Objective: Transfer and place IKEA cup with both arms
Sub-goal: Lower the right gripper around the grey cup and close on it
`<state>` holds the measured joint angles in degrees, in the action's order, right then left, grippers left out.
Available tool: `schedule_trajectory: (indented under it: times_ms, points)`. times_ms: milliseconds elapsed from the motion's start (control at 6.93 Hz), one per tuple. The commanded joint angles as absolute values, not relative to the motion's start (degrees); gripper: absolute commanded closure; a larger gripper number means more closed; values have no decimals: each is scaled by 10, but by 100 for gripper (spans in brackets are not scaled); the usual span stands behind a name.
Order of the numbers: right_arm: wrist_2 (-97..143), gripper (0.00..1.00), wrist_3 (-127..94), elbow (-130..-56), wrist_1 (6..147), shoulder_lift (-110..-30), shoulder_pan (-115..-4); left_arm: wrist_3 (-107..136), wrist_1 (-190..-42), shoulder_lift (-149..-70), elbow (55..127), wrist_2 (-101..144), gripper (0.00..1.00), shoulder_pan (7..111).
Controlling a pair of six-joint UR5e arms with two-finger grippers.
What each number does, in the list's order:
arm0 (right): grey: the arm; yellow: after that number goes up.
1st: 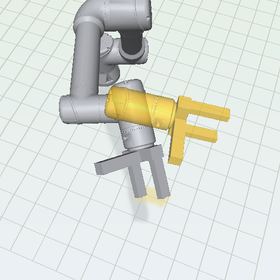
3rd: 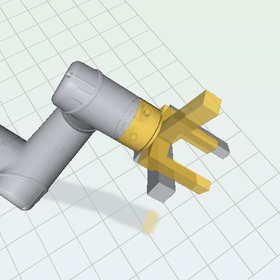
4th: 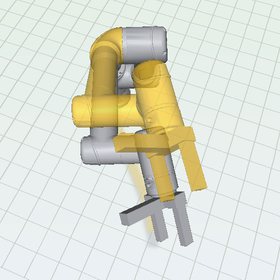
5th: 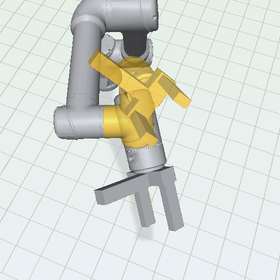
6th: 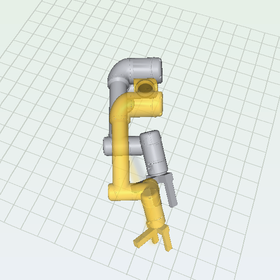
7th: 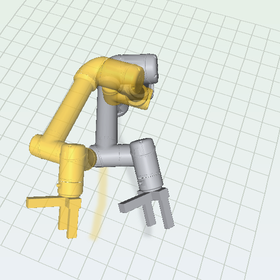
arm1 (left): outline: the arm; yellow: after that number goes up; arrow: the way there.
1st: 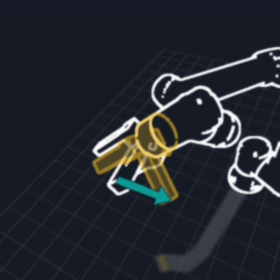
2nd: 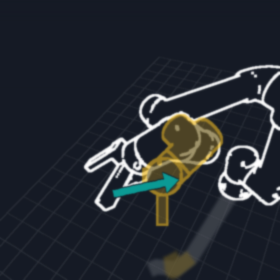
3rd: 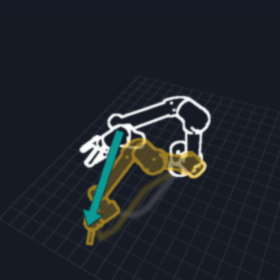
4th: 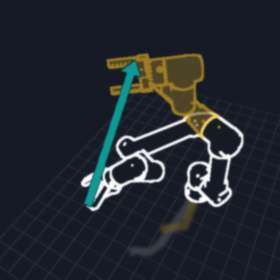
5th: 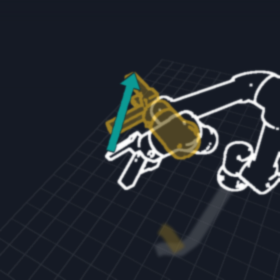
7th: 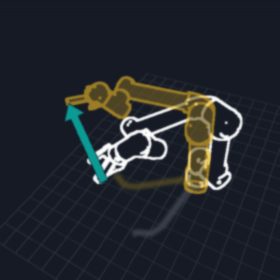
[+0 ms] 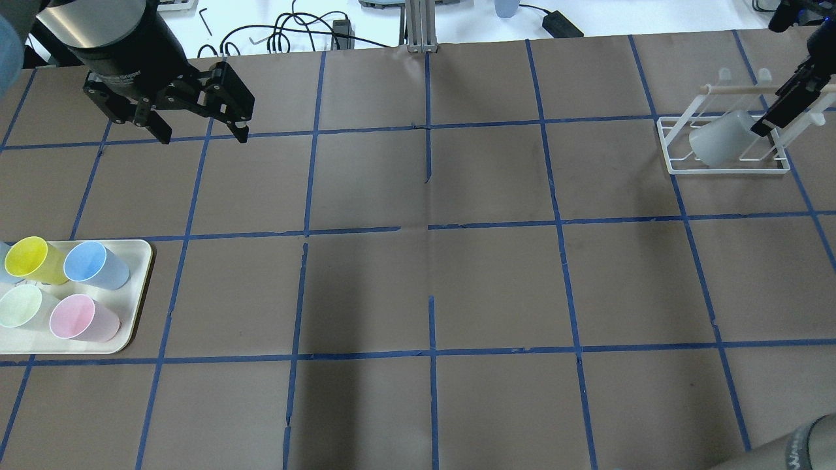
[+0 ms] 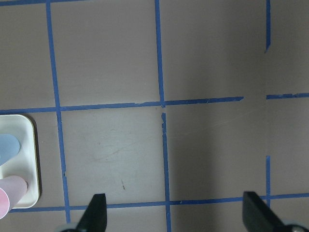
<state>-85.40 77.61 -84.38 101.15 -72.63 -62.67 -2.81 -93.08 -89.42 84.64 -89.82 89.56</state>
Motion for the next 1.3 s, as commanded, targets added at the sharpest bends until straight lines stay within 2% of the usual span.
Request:
schedule_trajectory:
  times_ms: [0,1154]
  points:
    - [-838,0,814,-906,1111,-722,-627,-28,-931,-895,846,-898,0,896]
    - [-826,0,815,-910,1158,-686,-615,-27,-931,-895,847,-897,0,896]
